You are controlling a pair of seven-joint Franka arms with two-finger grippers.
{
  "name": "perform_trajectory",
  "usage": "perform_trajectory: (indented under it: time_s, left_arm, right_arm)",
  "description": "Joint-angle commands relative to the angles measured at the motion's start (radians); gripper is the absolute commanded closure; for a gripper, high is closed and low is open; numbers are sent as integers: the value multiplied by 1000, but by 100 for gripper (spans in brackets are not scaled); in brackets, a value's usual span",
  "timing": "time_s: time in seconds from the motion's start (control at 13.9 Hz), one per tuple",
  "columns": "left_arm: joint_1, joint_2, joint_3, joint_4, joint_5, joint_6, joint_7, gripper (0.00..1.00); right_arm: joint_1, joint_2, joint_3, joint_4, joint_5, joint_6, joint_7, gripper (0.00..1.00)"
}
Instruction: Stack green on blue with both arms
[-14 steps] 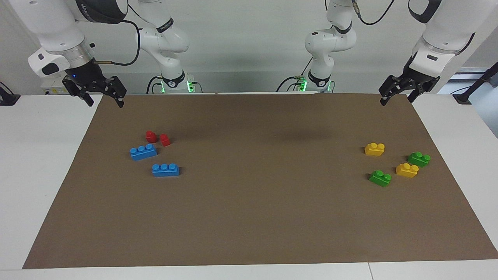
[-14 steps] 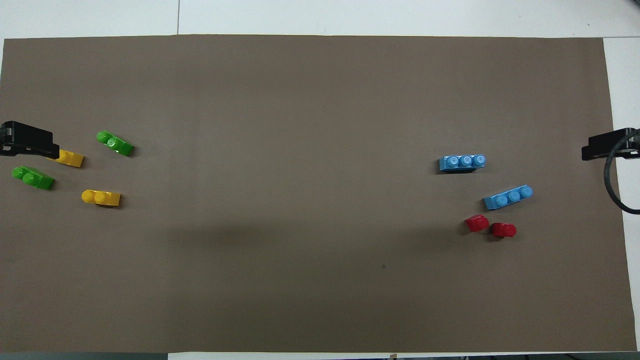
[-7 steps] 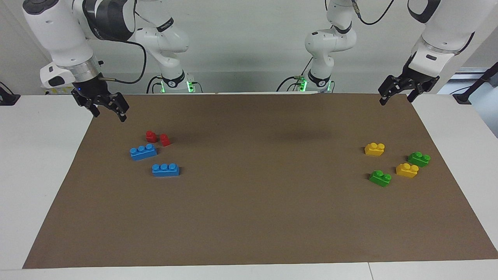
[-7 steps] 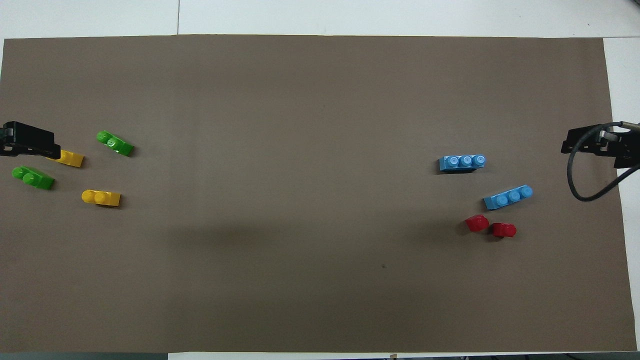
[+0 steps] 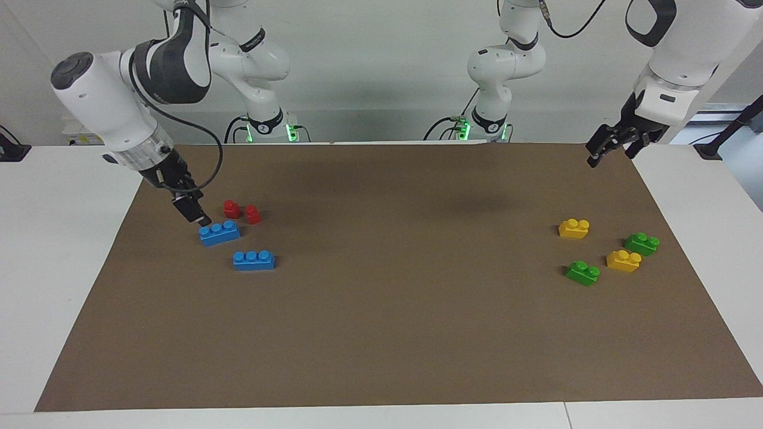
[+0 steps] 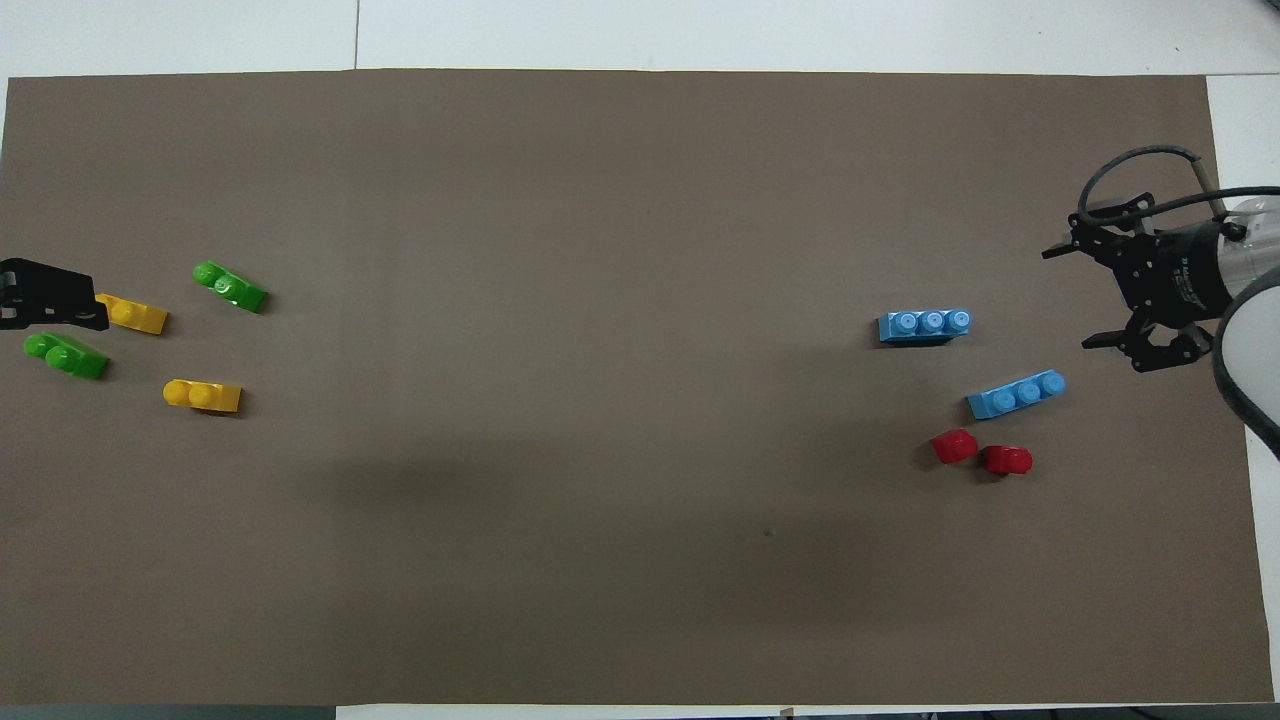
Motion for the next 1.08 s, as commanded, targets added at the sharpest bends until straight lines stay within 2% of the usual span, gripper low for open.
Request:
perform_trajectory:
  time_s: [0.0, 0.14, 0.29, 0.57, 0.72, 1.01]
  left_arm:
    - [21, -73, -6, -152, -8, 88, -132, 0]
    - [24, -61, -4, -183, -16, 139, -260, 0]
    - [57, -32, -4, -206, -47, 191, -356, 0]
    - [62, 100, -4, -195, -65, 344, -625, 0]
    - [62, 159, -4, -185, -65, 404, -680, 0]
    - [62, 290, -4, -111, -62, 429, -708, 0]
  right_arm:
    - [-58, 75, 3, 16, 105, 6, 61, 4]
    - [-73, 110, 3, 16, 178, 6, 81, 4]
    - [-72, 124, 3, 0, 189, 1, 116, 4]
    - [-72, 182, 5, -4, 201, -6, 139, 4]
    - [-78, 214, 5, -4, 203, -11, 136, 3]
    - [-72, 254, 5, -6, 238, 12, 129, 3]
